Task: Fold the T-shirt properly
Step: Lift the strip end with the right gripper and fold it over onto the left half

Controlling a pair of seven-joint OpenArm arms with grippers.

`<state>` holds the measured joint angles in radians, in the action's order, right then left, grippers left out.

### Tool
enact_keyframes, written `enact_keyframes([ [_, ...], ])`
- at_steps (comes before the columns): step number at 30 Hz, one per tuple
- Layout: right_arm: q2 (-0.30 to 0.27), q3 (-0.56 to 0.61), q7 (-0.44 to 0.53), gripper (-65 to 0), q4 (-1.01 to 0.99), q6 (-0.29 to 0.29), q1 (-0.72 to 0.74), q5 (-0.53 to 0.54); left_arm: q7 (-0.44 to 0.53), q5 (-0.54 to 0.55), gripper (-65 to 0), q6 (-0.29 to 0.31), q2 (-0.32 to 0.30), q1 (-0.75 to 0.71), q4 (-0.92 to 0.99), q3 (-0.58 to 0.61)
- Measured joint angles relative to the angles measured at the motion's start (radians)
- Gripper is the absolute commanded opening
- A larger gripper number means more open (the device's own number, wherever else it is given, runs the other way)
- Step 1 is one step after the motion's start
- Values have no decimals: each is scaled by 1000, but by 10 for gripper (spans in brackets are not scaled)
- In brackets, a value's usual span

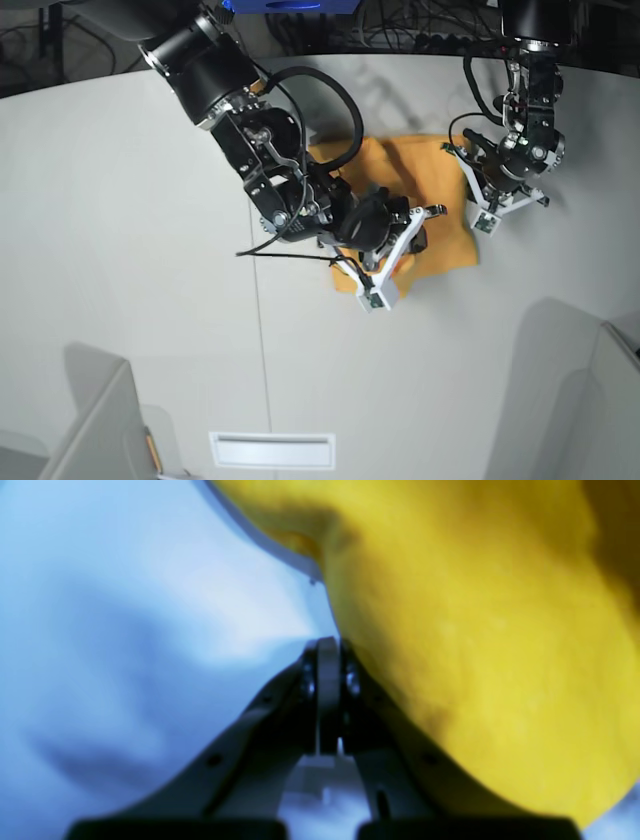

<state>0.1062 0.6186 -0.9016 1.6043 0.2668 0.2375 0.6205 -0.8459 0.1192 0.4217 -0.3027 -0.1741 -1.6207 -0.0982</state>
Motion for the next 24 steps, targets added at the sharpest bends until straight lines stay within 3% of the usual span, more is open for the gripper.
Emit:
enact_keyframes([
  [8,13,71,28,-650,-24,4,29,2,-14,-6,-650,0,0,-20,-25,-1],
  [19,18,71,81,-650,-126,3,39,3,-13,-6,-650,0,1,-29,-30,-3],
  [24,22,122,119,-650,-127,3,41,7,-21,10,-650,15,23,-47,-29,-113],
])
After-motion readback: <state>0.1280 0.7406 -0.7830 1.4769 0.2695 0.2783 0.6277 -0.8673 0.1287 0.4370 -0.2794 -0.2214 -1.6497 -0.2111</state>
